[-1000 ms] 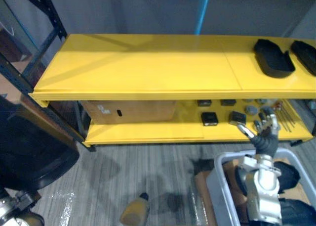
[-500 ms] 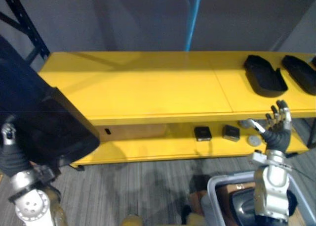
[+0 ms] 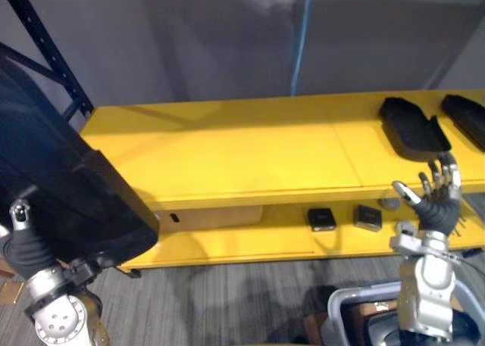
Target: Walk over and take plastic housings, then place them on the shelf
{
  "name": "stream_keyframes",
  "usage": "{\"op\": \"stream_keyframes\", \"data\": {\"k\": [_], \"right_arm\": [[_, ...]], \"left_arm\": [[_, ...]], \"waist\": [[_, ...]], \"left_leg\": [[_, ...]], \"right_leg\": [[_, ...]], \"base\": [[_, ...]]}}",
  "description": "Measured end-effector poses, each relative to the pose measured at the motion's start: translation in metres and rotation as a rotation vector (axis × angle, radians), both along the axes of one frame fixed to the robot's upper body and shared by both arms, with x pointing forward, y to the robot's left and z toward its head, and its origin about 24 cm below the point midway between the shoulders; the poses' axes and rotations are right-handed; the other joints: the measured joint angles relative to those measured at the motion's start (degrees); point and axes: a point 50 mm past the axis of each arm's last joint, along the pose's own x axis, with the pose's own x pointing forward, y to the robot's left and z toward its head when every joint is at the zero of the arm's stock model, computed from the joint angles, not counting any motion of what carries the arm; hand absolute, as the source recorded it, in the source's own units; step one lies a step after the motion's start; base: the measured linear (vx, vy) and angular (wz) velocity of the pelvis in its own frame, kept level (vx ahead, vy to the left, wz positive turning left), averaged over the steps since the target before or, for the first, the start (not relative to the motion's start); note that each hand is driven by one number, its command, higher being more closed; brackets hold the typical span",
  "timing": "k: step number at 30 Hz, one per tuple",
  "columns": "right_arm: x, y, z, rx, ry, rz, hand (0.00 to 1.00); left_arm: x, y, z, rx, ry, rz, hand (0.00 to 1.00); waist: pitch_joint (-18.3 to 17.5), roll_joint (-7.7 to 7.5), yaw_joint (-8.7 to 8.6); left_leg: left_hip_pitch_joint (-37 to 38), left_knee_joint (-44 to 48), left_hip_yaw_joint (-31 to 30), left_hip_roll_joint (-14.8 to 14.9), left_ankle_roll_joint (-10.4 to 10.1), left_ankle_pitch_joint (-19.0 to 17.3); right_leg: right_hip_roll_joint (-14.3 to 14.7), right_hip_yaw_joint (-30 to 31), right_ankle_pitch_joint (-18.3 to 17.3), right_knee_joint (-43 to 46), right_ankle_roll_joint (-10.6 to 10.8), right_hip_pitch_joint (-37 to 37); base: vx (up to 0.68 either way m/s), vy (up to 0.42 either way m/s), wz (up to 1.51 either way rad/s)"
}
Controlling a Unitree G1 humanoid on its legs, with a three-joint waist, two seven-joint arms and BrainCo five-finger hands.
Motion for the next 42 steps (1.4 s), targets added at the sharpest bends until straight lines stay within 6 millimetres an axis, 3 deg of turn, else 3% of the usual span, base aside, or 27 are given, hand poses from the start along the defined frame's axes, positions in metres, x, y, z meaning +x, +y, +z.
{"op": "stream_keyframes", "data": {"k": [2,4,9,13,18,19,27,29,36,40,42], "right_arm": [[-0.005,0.001,0.003,0.004,-0.019,-0.010,0.00],[-0.010,0.004,0.011,-0.018,-0.049,-0.003,0.00],[-0.008,0.011,0.011,-0.011,-0.048,0.025,0.00],[-0.006,0.011,0.008,0.002,-0.017,0.033,0.00],[-0.002,0.020,0.000,0.008,0.020,0.090,0.00],[-0.004,0.021,-0.003,0.009,0.036,0.093,0.00],[-0.016,0.017,-0.015,-0.005,0.104,0.088,0.00],[-0.017,0.017,-0.015,-0.007,0.105,0.091,0.00],[-0.017,0.016,-0.015,-0.008,0.104,0.107,0.00],[-0.021,0.020,-0.017,-0.001,0.114,0.123,0.00],[-0.021,0.024,-0.018,0.014,0.115,0.145,0.00]], "left_arm": [[0.002,-0.005,0.005,0.022,-0.006,-0.009,1.00],[0.005,-0.014,0.010,0.028,-0.026,-0.050,1.00],[0.011,-0.025,0.016,0.049,-0.021,-0.127,1.00],[0.049,-0.057,0.017,0.098,0.048,-0.301,1.00],[0.105,-0.088,0.005,0.144,0.240,-0.397,1.00],[0.117,-0.091,-0.001,0.132,0.291,-0.390,1.00],[0.171,-0.084,-0.013,0.072,0.468,-0.276,1.00],[0.180,-0.083,-0.002,0.065,0.452,-0.279,1.00],[0.215,-0.077,0.061,0.068,0.389,-0.201,1.00],[0.225,-0.068,0.077,0.063,0.443,-0.164,1.00],[0.230,-0.064,0.072,0.036,0.502,-0.162,1.00]], "waist": [[0.3,-0.23,-0.20],[0.4,-0.30,-0.39],[0.5,-0.87,-0.04],[0.5,-0.87,-0.68],[0.6,-0.78,-4.41],[0.6,-0.70,-5.83],[2.1,-0.06,-11.15],[3.0,0.15,-12.11],[6.9,0.94,-13.90],[7.7,0.76,-14.88],[8.3,0.50,-15.10]], "left_leg": [[-0.2,-0.1,3.3,1.0,0.6,-0.7],[-1.1,-0.1,8.1,2.7,-0.1,0.4],[-1.0,-1.3,8.6,2.7,-1.1,1.7],[-0.1,-2.1,9.5,2.5,-1.7,2.3],[2.3,-2.9,14.0,3.0,-1.8,2.4],[2.8,-3.1,14.5,3.0,-1.8,2.4],[3.3,-4.1,20.3,3.8,-1.8,2.3],[3.4,-4.2,20.8,3.9,-1.8,2.4],[2.9,-4.3,22.2,4.1,-2.1,2.6],[1.9,-4.4,22.4,4.0,-2.1,2.6],[1.8,-4.4,22.7,4.0,-2.1,2.6]], "right_leg": [[-0.3,-0.5,0.0,0.0,0.1,0.2],[-0.6,-2.2,0.0,0.0,0.1,0.2],[-0.6,-2.8,0.0,-0.6,0.1,0.1],[-0.6,-2.6,0.0,-0.8,0.1,0.0],[-0.2,0.7,0.0,-0.8,0.1,0.0],[0.0,1.5,0.0,-0.8,0.1,-0.1],[1.9,7.1,0.4,0.2,0.4,-3.9],[2.1,7.7,0.4,0.6,0.4,-4.3],[2.6,9.4,0.3,2.0,0.2,-6.4],[2.6,9.7,0.3,2.2,0.2,-7.7],[2.6,9.9,0.3,2.2,0.2,-7.9]], "base": [[-0.02,0.006,0.21],[0.01,-0.019,0.35],[0.04,0.007,0.07],[0.05,0.005,-0.03],[0.02,0.005,-0.34],[0.00,0.002,-0.29],[-0.02,-0.019,-0.38],[-0.02,-0.015,-0.16],[-0.02,-0.002,-0.10],[0.01,0.004,-0.02],[0.02,0.014,-0.05]]}}
